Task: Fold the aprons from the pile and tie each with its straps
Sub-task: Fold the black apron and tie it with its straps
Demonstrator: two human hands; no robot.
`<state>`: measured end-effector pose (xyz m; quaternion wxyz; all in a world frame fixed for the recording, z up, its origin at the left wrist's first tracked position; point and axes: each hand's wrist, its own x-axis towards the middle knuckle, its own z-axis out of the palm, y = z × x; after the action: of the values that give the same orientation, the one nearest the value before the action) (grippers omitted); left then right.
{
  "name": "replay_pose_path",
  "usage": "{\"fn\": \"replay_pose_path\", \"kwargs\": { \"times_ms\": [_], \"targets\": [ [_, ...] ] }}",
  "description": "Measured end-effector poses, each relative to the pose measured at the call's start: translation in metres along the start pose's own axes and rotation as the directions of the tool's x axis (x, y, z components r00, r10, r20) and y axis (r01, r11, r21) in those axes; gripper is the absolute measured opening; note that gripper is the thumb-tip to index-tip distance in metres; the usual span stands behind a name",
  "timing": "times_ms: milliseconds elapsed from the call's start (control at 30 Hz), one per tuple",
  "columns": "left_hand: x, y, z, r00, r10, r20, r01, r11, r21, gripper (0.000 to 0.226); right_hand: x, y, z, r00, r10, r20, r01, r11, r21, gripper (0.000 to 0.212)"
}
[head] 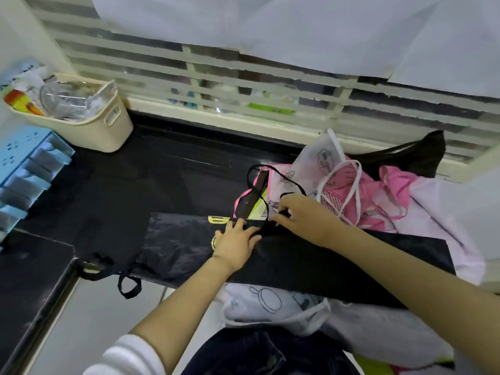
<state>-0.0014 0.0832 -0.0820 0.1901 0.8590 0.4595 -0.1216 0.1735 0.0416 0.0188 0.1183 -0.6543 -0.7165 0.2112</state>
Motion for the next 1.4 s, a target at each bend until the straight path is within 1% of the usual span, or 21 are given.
{"fn": "replay_pose_path", "kwargs": {
  "times_ms": [67, 133, 300, 367, 533, 633, 733, 833, 900, 933, 967, 1000, 1033, 1100, 1133, 1167, 1200, 1233, 1300, 1367, 1400],
  "targets": [
    [0.005, 0.004, -0.004, 0.998, -0.058, -0.012, 0.056, 0.992, -0.114, 0.037, -0.005, -0.003, -0.010, 1.000, 0.028, 0.003, -0.028, 0.999, 0.025, 0.021],
    [0.010, 0.005, -0.008, 0.994, -0.103, -0.021, 0.098, 0.980, -0.171, 0.030, -0.011, -0.007, -0.017, 0.999, 0.038, -0.022, -0.037, 0.999, 0.009, 0.022],
    [0.014, 0.007, -0.009, 0.993, -0.107, -0.045, 0.098, 0.981, -0.169, 0.026, -0.041, -0.025, -0.014, 0.997, 0.018, -0.070, -0.020, 1.000, -0.016, 0.022],
    [0.015, 0.006, -0.010, 0.993, -0.104, -0.058, 0.092, 0.980, -0.177, 0.025, -0.053, -0.031, 0.000, 1.000, -0.028, -0.014, 0.027, 1.000, -0.014, 0.025],
    [0.017, 0.003, -0.012, 0.994, -0.092, -0.053, 0.079, 0.973, -0.216, 0.016, -0.076, -0.037, 0.063, 0.959, -0.053, 0.277, 0.080, 0.993, -0.087, 0.023],
    [0.016, 0.000, -0.013, 0.996, -0.085, -0.041, 0.071, 0.961, -0.268, 0.011, -0.087, -0.046, 0.091, 0.906, -0.045, 0.420, 0.116, 0.983, -0.144, 0.019],
    [0.013, -0.004, -0.011, 0.997, -0.061, -0.056, 0.042, 0.955, -0.293, 0.006, -0.099, -0.058, 0.105, 0.828, -0.044, 0.559, 0.124, 0.987, -0.106, 0.027],
    [0.012, -0.006, -0.008, 0.997, -0.050, -0.061, 0.030, 0.955, -0.295, 0.006, -0.110, -0.065, 0.108, 0.716, -0.078, 0.694, 0.113, 0.994, -0.004, 0.041],
    [0.011, -0.004, -0.007, 0.997, -0.053, -0.052, 0.036, 0.955, -0.294, 0.013, -0.117, -0.066, 0.105, 0.632, -0.073, 0.772, 0.106, 0.994, 0.007, 0.047],
    [0.010, -0.002, -0.007, 0.997, -0.059, -0.053, 0.041, 0.955, -0.293, 0.017, -0.119, -0.066, 0.102, 0.613, -0.074, 0.786, 0.118, 0.993, 0.001, 0.048],
    [0.009, 0.000, -0.007, 0.996, -0.068, -0.051, 0.050, 0.954, -0.297, 0.021, -0.122, -0.066, 0.099, 0.625, -0.078, 0.776, 0.125, 0.992, 0.000, 0.046],
    [0.008, 0.003, -0.008, 0.995, -0.086, -0.043, 0.069, 0.949, -0.309, 0.025, -0.123, -0.064, 0.097, 0.669, -0.084, 0.739, 0.116, 0.993, 0.008, 0.042],
    [0.007, 0.006, -0.009, 0.994, -0.109, -0.026, 0.095, 0.941, -0.324, 0.029, -0.125, -0.062, 0.096, 0.733, -0.082, 0.675, 0.078, 0.996, 0.037, 0.037],
    [0.002, 0.009, -0.009, 0.993, -0.120, 0.004, 0.115, 0.940, -0.321, 0.031, -0.124, -0.053, 0.094, 0.861, -0.032, 0.508, -0.028, 0.994, 0.110, 0.029],
    [-0.001, 0.010, -0.008, 0.995, -0.097, 0.016, 0.098, 0.951, -0.292, 0.032, -0.122, -0.044, 0.095, 0.913, -0.005, 0.408, -0.046, 0.992, 0.116, 0.029],
    [-0.005, 0.012, -0.006, 0.997, -0.072, 0.029, 0.077, 0.964, -0.253, 0.038, -0.118, -0.034, 0.097, 0.959, 0.008, 0.282, -0.030, 0.997, 0.074, 0.033],
    [-0.008, 0.014, -0.003, 0.998, -0.056, 0.039, 0.063, 0.975, -0.214, 0.047, -0.115, -0.023, 0.098, 0.983, 0.015, 0.183, -0.011, 1.000, -0.022, 0.038],
    [-0.012, 0.016, 0.000, 0.998, -0.054, 0.032, 0.059, 0.981, -0.182, 0.056, -0.112, -0.012, 0.098, 0.988, 0.050, 0.145, -0.032, 0.992, -0.123, 0.044],
    [-0.020, 0.025, 0.005, 0.997, -0.053, -0.058, 0.046, 0.992, -0.113, 0.068, -0.112, 0.011, 0.095, 0.939, 0.213, 0.269, -0.141, 0.955, -0.262, 0.054],
    [-0.028, 0.034, 0.010, 0.977, 0.054, -0.209, -0.058, 0.998, -0.015, 0.069, -0.116, 0.032, 0.093, 0.876, 0.301, 0.377, -0.171, 0.925, -0.341, 0.060],
    [-0.033, 0.042, 0.014, 0.954, 0.129, -0.271, -0.129, 0.991, 0.018, 0.067, -0.119, 0.041, 0.091, 0.873, 0.296, 0.389, -0.163, 0.926, -0.339, 0.062]
  ]
}}
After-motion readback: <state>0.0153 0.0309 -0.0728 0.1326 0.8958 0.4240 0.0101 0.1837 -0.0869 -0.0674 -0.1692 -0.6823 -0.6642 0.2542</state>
